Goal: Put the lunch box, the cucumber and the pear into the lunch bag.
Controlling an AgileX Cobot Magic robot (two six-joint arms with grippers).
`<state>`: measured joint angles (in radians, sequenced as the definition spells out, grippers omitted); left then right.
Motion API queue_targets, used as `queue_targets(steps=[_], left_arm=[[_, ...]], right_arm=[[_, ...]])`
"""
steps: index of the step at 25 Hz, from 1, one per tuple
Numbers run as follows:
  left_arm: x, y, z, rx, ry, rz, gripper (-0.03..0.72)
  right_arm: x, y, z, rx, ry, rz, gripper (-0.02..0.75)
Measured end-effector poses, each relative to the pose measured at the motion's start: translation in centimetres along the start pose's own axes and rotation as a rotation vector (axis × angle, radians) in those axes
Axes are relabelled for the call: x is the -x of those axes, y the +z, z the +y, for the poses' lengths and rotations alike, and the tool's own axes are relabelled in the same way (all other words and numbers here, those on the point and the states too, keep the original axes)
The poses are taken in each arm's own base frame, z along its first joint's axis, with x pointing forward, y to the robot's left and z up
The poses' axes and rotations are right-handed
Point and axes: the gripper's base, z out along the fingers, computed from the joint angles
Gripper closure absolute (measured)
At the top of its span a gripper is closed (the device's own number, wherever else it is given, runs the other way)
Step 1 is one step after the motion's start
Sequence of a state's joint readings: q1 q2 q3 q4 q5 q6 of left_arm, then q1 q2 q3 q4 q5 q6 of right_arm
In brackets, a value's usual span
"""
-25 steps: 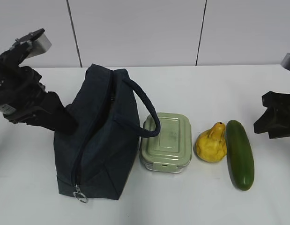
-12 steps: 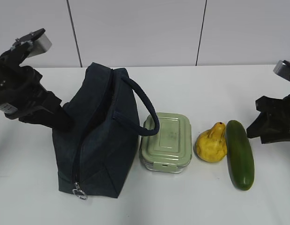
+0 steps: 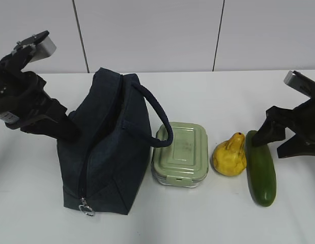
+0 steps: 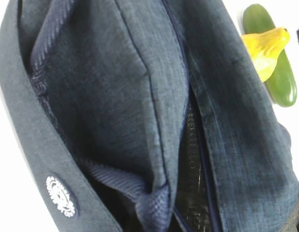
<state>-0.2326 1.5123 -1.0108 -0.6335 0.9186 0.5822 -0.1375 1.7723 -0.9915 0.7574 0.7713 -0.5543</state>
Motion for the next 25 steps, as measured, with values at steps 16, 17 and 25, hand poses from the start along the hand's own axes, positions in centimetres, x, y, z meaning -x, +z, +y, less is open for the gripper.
queue_targets(steps=[16, 17, 25], left_arm=[[0.1, 0.0, 0.0, 0.003, 0.0, -0.012, 0.685], [0.1, 0.0, 0.0, 0.002, 0.0, -0.012, 0.685], [0.1, 0.0, 0.0, 0.002, 0.003, -0.014, 0.685]], right_arm=[[0.5, 3.2, -1.6, -0.029, -0.004, 0.1, 0.159], [0.4, 3.4, -1.4, -0.028, -0.012, 0.106, 0.165], [0.0, 5.0, -0.2, -0.083, -0.054, 0.135, 0.239]])
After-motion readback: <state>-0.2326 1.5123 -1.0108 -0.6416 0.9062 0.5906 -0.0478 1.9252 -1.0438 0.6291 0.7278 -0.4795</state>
